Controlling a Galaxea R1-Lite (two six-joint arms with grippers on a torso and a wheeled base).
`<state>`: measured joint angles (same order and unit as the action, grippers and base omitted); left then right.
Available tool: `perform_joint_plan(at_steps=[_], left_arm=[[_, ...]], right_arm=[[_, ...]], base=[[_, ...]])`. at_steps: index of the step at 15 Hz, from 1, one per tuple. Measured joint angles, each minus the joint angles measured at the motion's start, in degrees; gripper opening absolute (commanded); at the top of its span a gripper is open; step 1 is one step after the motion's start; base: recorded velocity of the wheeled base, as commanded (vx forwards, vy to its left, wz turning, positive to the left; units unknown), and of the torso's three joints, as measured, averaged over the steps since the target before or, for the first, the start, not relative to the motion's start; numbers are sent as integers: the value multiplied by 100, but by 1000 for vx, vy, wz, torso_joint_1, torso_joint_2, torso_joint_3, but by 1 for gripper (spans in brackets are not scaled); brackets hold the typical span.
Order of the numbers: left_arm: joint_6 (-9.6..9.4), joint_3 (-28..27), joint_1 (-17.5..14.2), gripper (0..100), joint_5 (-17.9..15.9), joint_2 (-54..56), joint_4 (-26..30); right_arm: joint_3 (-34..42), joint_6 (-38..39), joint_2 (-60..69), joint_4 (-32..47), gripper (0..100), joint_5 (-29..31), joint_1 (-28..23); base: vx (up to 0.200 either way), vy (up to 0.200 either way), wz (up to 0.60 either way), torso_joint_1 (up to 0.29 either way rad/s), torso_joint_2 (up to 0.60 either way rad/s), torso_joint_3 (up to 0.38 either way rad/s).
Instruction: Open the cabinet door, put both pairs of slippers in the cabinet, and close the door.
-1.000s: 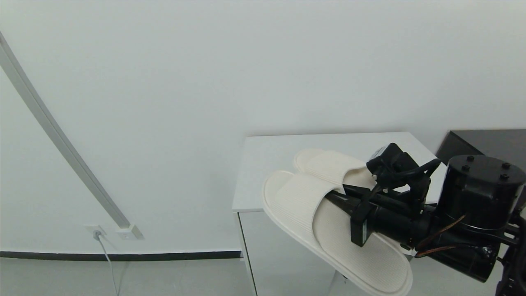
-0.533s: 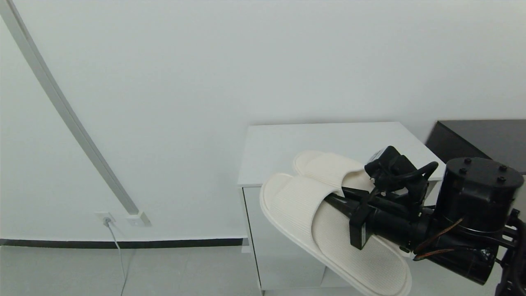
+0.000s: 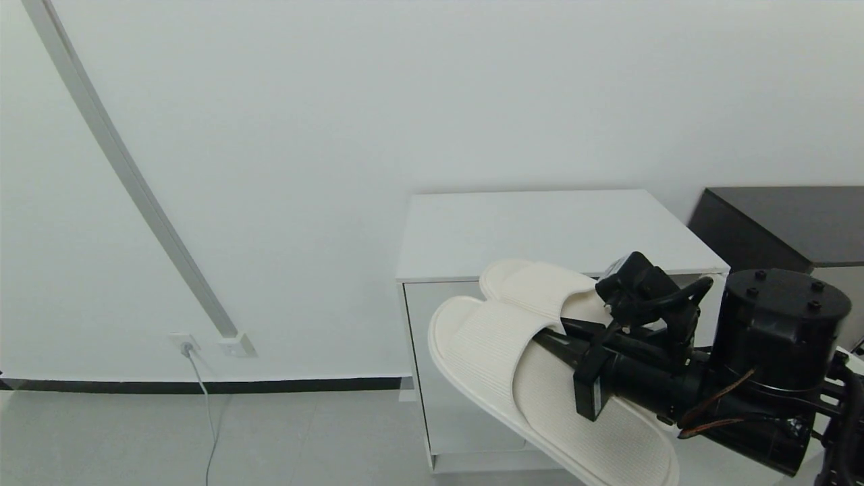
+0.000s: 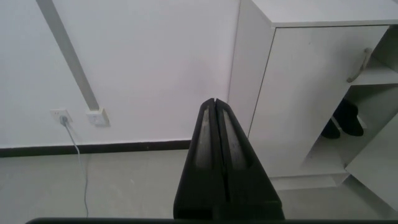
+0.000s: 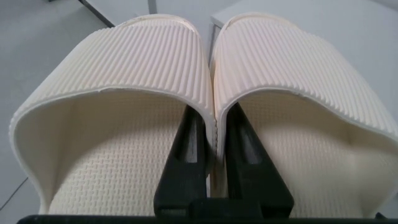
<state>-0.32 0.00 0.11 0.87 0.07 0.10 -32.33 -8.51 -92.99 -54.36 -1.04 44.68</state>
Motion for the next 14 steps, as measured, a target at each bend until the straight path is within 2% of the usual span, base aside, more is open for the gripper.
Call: perform_joint_plan(at_steps=[9,14], left_arm=[[-4,0,0,0,-9,0,0],[-4,0,2,0,-9,0,1]], right_arm=[[6,2,-61,9,0,0,11],[11,4,-89,0,0,-5,20]], base=[[0,0,0,0,0,0],[0,-200,0,5,1,1]])
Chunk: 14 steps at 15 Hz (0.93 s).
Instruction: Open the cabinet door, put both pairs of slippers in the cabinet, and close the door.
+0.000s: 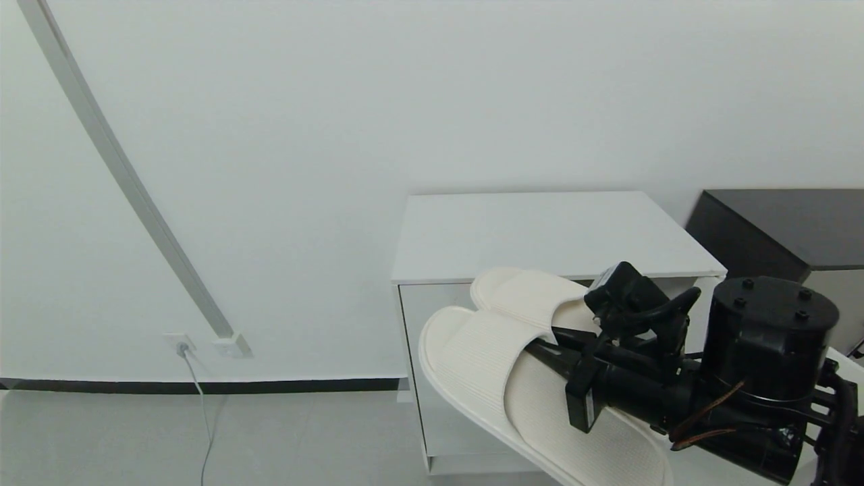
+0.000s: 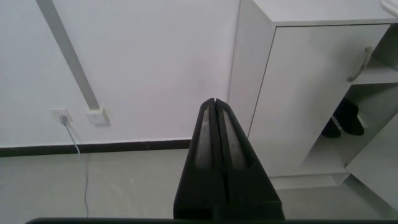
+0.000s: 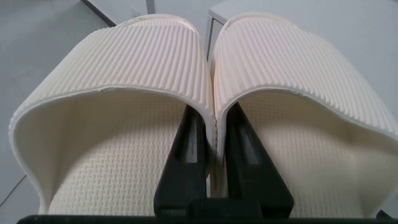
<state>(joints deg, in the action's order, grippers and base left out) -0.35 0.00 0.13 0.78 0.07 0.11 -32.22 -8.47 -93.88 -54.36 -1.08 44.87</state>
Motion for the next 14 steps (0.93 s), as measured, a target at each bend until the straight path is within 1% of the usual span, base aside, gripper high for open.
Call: perform_joint_plan(at_steps=[13,14], left_arm=[[0,0,-6,0,-18,0,-1],[2,0,-6,0,-7,0,-1]], right_arm=[[107,65,-11,0,0,-2,-50],[107,115,-13,0,0,-6,-55]], base=[[0,-200,0,5,2,4],[0,0,0,0,0,0]])
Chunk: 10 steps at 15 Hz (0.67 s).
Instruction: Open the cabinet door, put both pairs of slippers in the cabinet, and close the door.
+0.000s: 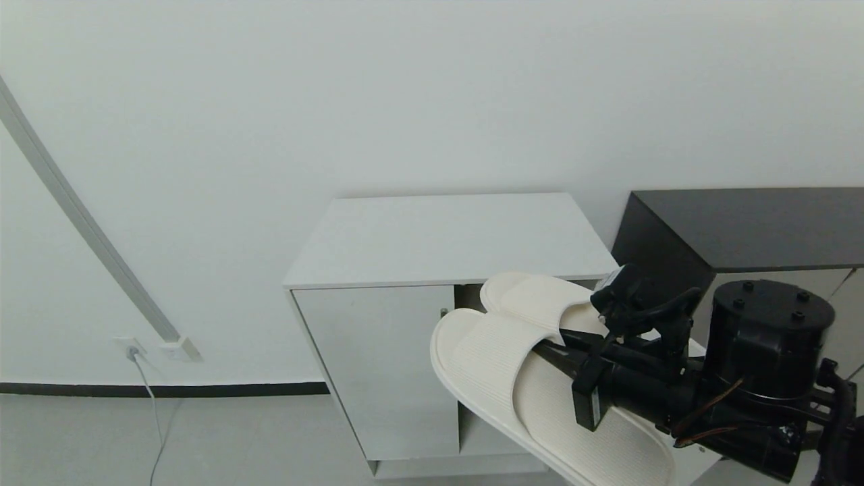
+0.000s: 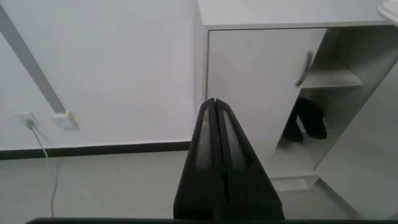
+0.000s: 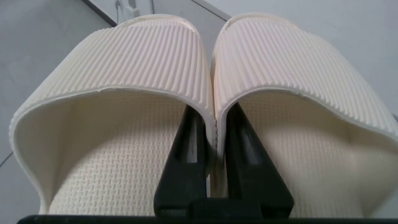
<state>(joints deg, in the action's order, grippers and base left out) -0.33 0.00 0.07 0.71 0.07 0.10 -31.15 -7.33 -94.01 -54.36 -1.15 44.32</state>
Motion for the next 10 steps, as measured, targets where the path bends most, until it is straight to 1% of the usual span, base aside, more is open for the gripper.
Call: perform_joint_plan(at_steps=[3,10], left_arm=[[-2,0,0,0,5,0,-2],[-2,0,0,0,7,0,-2]], right_arm=[[6,137,0,-2,0,0,-32],[102,112,-6,0,0,-16,-20]], base=[[0,0,0,0,0,0],[0,0,0,0,0,0]])
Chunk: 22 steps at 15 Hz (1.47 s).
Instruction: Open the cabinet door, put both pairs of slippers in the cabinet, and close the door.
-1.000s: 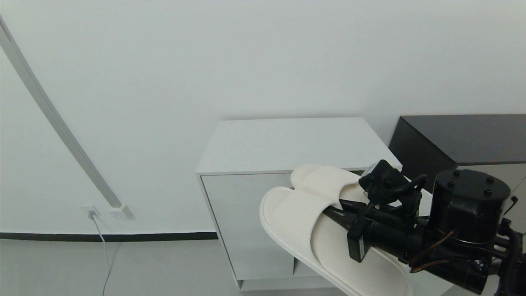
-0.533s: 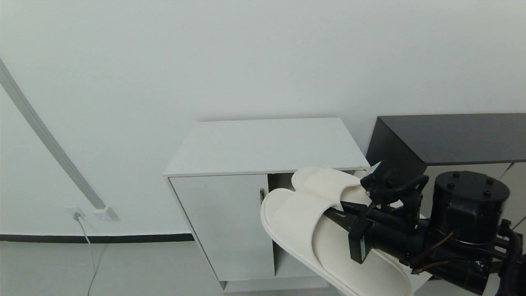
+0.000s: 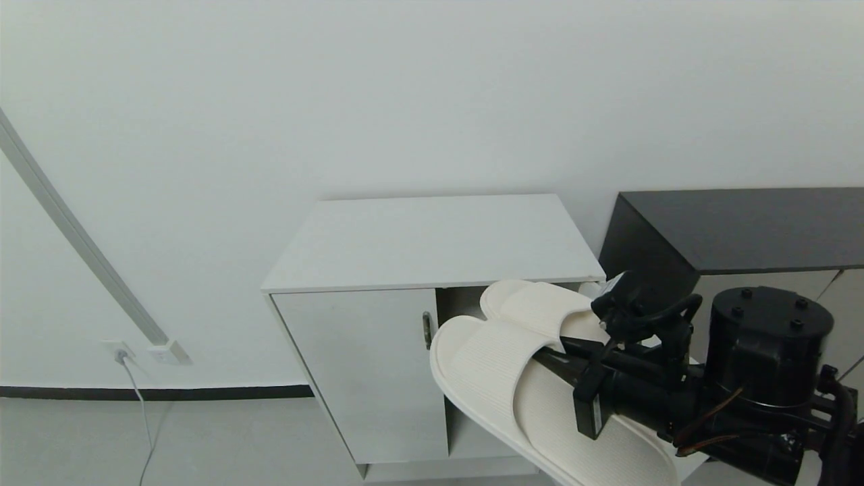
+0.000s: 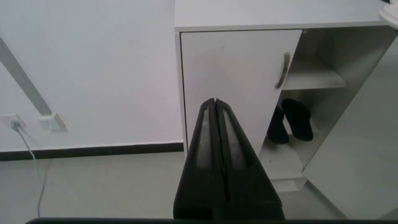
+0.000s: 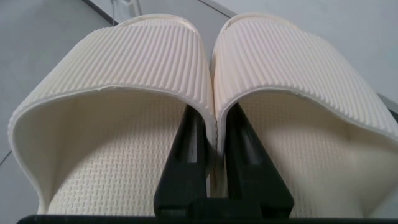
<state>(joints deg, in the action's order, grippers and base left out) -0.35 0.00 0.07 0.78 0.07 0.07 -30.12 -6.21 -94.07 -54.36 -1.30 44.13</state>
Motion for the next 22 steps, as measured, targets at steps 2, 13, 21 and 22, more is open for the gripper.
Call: perform_joint_plan(at_steps=[2,13,21,22], left_arm=[[0,0,0,0,0,0,2],[2,0,0,0,1,0,2],[6,0,0,0,9,0,2],[6,0,4,0,9,0,2]], right_arm=[[5,-2,-2,0,0,-17,11],[72,0,-49,-11,0,-33,60],[116,-9,-212,-268,0,-26,99],[129,-11,-229,-276,0,-28,101]], base=[[0,0,0,0,0,0],[0,0,0,-166,392,224],[0,0,0,-201,527,325],[0,0,0,-168,496,315]])
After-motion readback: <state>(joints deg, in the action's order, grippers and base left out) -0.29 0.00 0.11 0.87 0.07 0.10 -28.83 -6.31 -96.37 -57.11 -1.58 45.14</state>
